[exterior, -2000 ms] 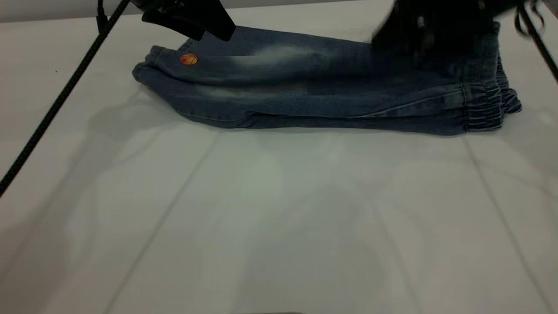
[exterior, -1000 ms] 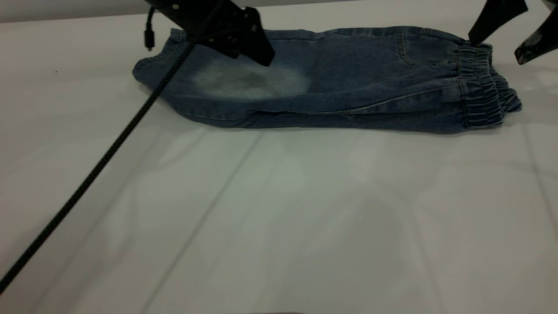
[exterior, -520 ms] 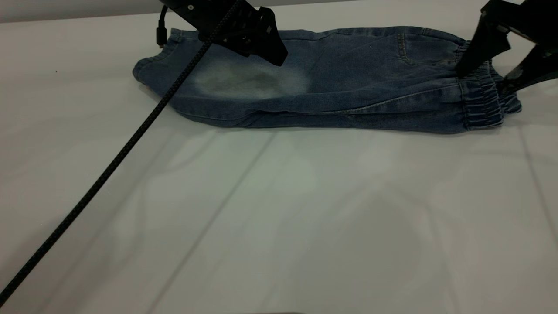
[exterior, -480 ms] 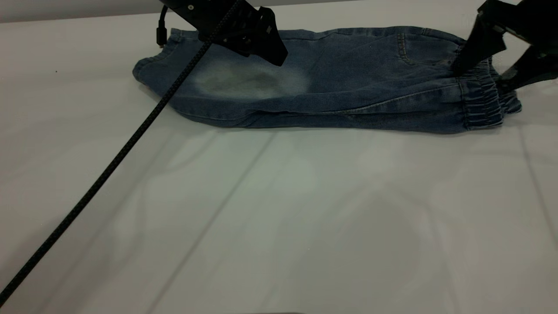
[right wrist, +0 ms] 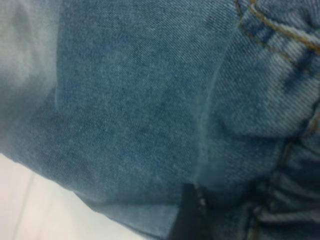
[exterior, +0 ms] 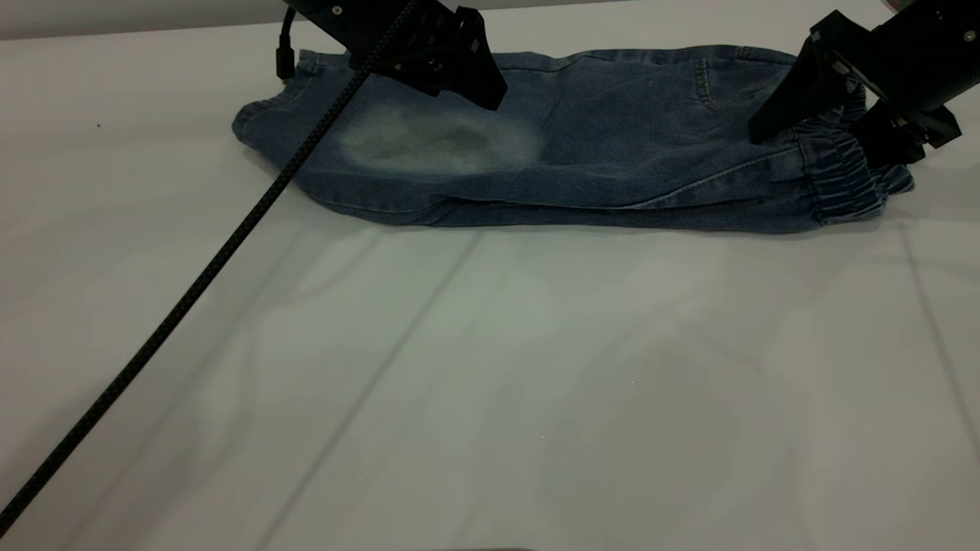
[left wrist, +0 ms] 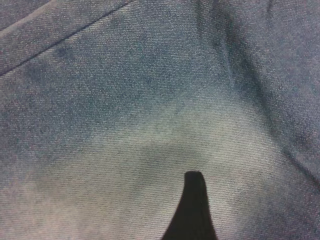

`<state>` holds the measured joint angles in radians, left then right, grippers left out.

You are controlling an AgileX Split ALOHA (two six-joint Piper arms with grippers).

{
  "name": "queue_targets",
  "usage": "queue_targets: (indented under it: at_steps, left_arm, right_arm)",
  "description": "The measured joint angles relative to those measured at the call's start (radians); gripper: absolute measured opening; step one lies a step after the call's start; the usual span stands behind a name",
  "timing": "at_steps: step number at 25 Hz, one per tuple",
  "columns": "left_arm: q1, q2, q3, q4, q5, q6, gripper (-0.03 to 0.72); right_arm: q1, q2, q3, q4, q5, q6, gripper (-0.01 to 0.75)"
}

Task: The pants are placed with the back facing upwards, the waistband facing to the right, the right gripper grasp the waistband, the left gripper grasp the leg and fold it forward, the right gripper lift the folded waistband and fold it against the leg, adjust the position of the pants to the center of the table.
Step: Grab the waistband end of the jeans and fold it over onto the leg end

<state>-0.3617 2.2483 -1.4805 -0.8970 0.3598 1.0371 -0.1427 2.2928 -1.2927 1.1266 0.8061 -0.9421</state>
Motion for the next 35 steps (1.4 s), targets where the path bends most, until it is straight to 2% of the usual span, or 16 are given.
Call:
queue_targets:
  at_steps: [2, 5, 6, 7, 12, 18, 24, 29, 35]
  left_arm:
    - [0.000, 0.000, 0.000, 0.000, 0.000, -0.004, 0.568]
    - [0.000, 0.000, 0.000, 0.000, -0.001, -0.020, 0.568]
    - [0.000, 0.000, 0.000, 0.001, -0.001, -0.021, 0.568]
    - [0.000, 0.000, 0.000, 0.003, -0.001, -0.023, 0.568]
    - [0.000, 0.003, 0.000, 0.006, -0.016, -0.025, 0.560]
    - [0.004, 0.037, 0.000, 0.084, -0.040, -0.046, 0.522]
    - [0.018, 0.081, 0.000, 0.117, -0.055, -0.080, 0.517]
    - [0.016, 0.113, -0.003, 0.116, -0.056, -0.081, 0.517]
    - [-0.005, 0.120, -0.019, 0.116, -0.048, -0.079, 0.517]
  right_arm:
    - [0.000, 0.006, 0.000, 0.000, 0.004, 0.003, 0.387]
    - [0.000, 0.021, 0.000, -0.012, 0.010, 0.019, 0.150]
    - [0.000, 0.023, 0.000, -0.022, 0.011, 0.031, 0.094]
    - [0.000, 0.022, 0.000, -0.035, 0.013, 0.045, 0.071]
    - [-0.001, -0.030, 0.000, -0.075, 0.038, 0.083, 0.052]
    - [-0.001, -0.145, -0.009, -0.088, 0.077, 0.100, 0.050]
    - [-0.001, -0.207, -0.009, -0.110, 0.087, 0.121, 0.050]
    - [-0.001, -0.254, -0.044, -0.073, 0.140, 0.119, 0.050]
    - [0.048, -0.272, -0.092, -0.020, 0.165, 0.100, 0.050]
